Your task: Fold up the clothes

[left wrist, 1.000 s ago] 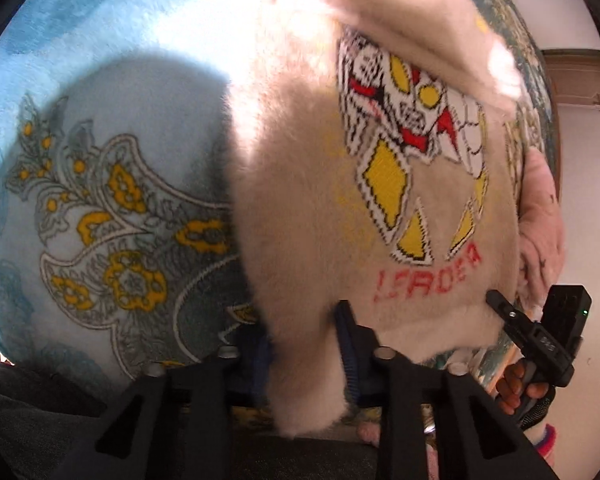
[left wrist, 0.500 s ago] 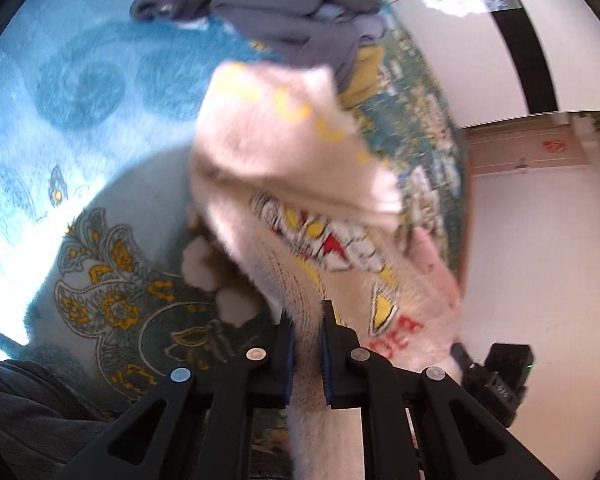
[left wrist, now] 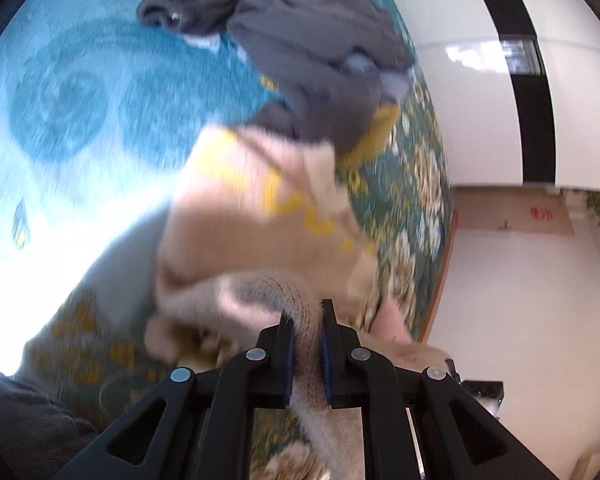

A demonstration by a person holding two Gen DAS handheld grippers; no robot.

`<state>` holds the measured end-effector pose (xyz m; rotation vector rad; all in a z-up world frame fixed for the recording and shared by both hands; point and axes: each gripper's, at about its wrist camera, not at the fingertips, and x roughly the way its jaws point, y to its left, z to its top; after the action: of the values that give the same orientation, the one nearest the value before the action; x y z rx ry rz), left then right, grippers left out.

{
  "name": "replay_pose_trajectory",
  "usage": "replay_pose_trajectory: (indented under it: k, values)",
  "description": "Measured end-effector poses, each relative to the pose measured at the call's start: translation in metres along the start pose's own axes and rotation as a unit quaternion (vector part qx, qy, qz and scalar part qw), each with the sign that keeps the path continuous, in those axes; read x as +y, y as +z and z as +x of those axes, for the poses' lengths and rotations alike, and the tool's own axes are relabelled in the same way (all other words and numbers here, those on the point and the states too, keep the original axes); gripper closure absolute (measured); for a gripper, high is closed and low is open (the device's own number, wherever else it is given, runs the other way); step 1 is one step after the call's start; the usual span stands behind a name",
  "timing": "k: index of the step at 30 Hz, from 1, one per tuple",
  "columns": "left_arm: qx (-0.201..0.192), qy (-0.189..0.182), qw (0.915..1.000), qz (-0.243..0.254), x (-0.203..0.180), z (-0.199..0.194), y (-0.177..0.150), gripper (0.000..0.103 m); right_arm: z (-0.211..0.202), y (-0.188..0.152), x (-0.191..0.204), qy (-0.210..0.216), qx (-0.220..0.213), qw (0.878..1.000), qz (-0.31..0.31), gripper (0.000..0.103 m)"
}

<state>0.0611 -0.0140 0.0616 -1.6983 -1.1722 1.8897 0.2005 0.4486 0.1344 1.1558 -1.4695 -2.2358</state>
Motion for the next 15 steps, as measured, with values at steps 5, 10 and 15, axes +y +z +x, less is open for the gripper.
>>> replay_pose_trajectory:
  k: [5, 10, 15]
  values:
    - [-0.03, -0.048, 0.997, -0.053, 0.037, 0.035, 0.029, 0.091, 0.043, 0.043, -0.008, -0.003, 0.003, 0.999, 0.034, 0.094]
    - [-0.043, -0.073, 0.9942, -0.066, 0.062, 0.05, 0.04, 0.085, 0.074, 0.065, -0.017, -0.026, 0.006, 0.998, 0.052, 0.093]
    - [-0.046, -0.081, 0.9944, -0.049, 0.061, 0.055, 0.048, 0.065, 0.091, 0.079, -0.031, -0.051, 0.0, 0.995, 0.08, 0.09]
